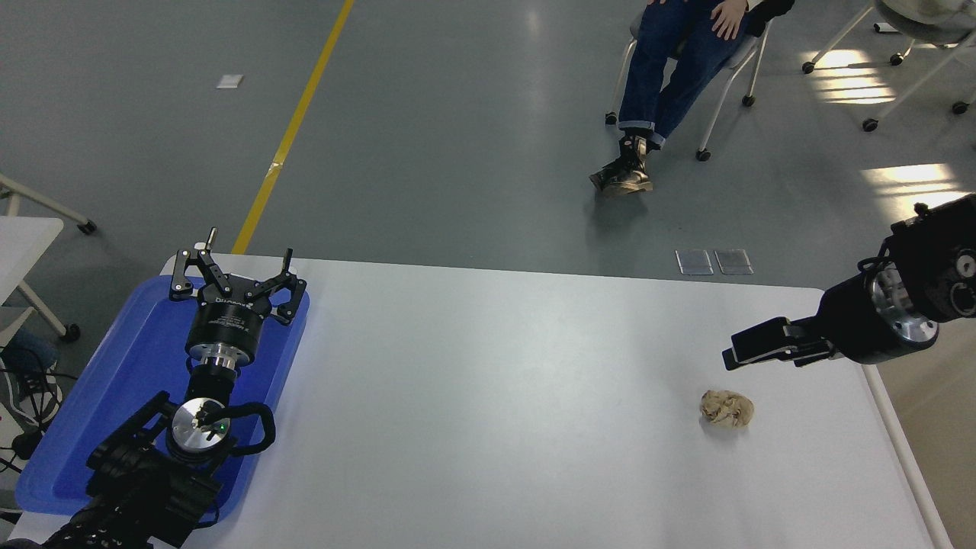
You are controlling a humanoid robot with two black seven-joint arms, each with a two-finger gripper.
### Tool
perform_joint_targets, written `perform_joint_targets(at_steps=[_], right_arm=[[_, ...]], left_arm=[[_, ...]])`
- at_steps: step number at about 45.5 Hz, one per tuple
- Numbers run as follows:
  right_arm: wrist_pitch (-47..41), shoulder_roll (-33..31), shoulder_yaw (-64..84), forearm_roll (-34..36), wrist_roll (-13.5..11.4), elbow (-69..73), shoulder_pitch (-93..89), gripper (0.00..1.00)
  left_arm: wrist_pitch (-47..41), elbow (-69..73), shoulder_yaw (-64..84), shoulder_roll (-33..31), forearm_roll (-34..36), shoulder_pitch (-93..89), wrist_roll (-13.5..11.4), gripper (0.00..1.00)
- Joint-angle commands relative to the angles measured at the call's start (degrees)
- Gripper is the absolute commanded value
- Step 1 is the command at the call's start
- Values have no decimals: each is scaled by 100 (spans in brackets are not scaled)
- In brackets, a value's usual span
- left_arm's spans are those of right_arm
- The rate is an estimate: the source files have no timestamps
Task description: Pick up foil plate and place in dustbin
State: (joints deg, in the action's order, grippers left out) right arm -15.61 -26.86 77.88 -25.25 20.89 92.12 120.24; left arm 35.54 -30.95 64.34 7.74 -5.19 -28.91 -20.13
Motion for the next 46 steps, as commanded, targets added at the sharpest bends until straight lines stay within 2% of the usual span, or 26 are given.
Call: perform_joint_targets(at_steps=[1, 5, 12, 19, 32, 41, 46], right_arm=[[-469, 172, -115, 556, -305, 570, 755, 100], [-846, 172, -115, 617, -305, 605, 992, 100], [-2077, 181, -150, 1004, -296, 649, 1589, 100], [-2702, 199, -422, 1031, -296, 658, 1950, 100], [-2939, 506, -466, 1074, -270, 631, 1995, 100], [-2939, 638, -484, 1856, -261, 579, 1977, 100], [-2887, 796, -510, 2006, -270, 561, 1959, 100]], left_arm=[[-3, 1, 0, -1, 0, 0, 0, 100], [-3, 1, 0, -1, 0, 0, 0, 100], [-3, 1, 0, -1, 0, 0, 0, 100], [6, 1, 0, -1, 0, 0, 0, 100], [6, 1, 0, -1, 0, -9, 0, 100], [6, 1, 0, -1, 0, 0, 9, 100], [-3, 1, 0, -1, 0, 0, 9, 100]])
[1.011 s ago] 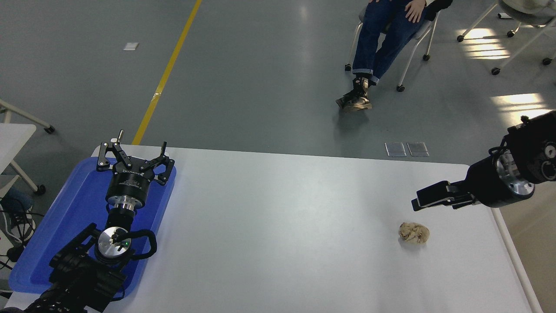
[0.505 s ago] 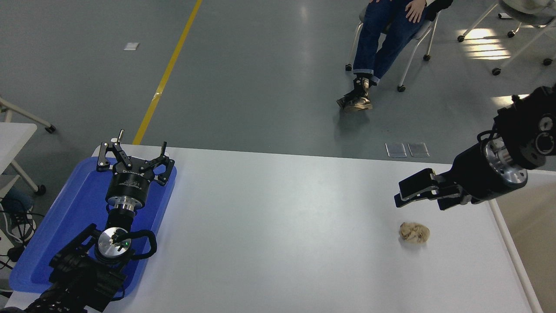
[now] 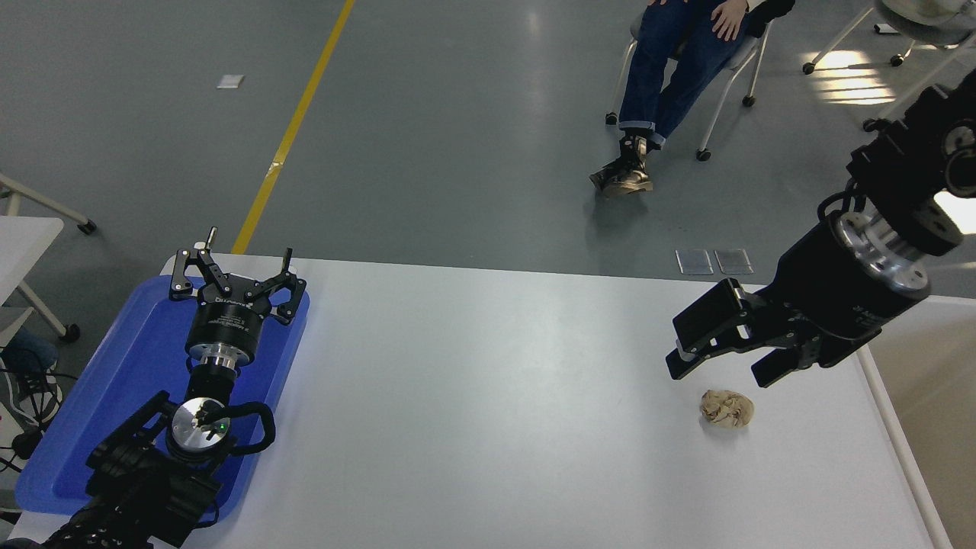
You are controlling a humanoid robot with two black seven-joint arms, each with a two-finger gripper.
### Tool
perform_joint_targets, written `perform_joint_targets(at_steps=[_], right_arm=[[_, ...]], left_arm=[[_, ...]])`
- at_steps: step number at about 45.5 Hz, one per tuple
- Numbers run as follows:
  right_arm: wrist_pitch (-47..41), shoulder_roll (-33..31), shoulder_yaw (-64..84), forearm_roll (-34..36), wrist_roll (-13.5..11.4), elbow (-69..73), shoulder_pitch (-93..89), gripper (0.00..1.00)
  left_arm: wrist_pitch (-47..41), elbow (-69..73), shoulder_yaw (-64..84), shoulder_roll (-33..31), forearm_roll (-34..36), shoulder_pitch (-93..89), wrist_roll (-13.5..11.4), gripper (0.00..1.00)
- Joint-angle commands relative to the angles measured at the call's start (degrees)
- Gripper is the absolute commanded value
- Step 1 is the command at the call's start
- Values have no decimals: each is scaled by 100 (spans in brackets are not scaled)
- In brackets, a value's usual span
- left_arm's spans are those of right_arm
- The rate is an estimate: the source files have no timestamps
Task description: Pick up foil plate and place in dustbin
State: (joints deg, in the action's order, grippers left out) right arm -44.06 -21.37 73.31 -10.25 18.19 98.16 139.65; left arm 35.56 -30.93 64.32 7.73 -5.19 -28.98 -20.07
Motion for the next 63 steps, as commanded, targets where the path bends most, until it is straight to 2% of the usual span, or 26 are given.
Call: perform_joint_targets(at_steps=[1, 10, 19, 23, 29, 32, 45, 63], right_arm=[[-24, 274, -54, 506, 0, -51, 18, 100], [723, 379, -36, 489, 0, -104, -157, 100], [723, 379, 26, 392, -9, -60, -157, 100], [706, 388, 60, 112, -9, -60, -149, 100], [706, 537, 359, -741, -17, -51, -149, 100], [706, 538, 386, -847, -17, -43, -140, 100], [644, 608, 526, -865, -26, -51, -140, 100], [600, 625, 553, -285, 0, -78, -175, 100]], left_arm=[[4, -1, 2, 0, 0, 6, 3, 100], [4, -1, 2, 0, 0, -2, 3, 100], [-5, -1, 2, 0, 0, 6, 3, 100], [-5, -1, 2, 0, 0, -2, 3, 100], [4, -1, 2, 0, 0, 6, 3, 100], [4, -1, -7, 0, 0, 6, 3, 100], [-5, -1, 2, 0, 0, -2, 3, 100], [-5, -1, -7, -9, 0, -2, 3, 100]])
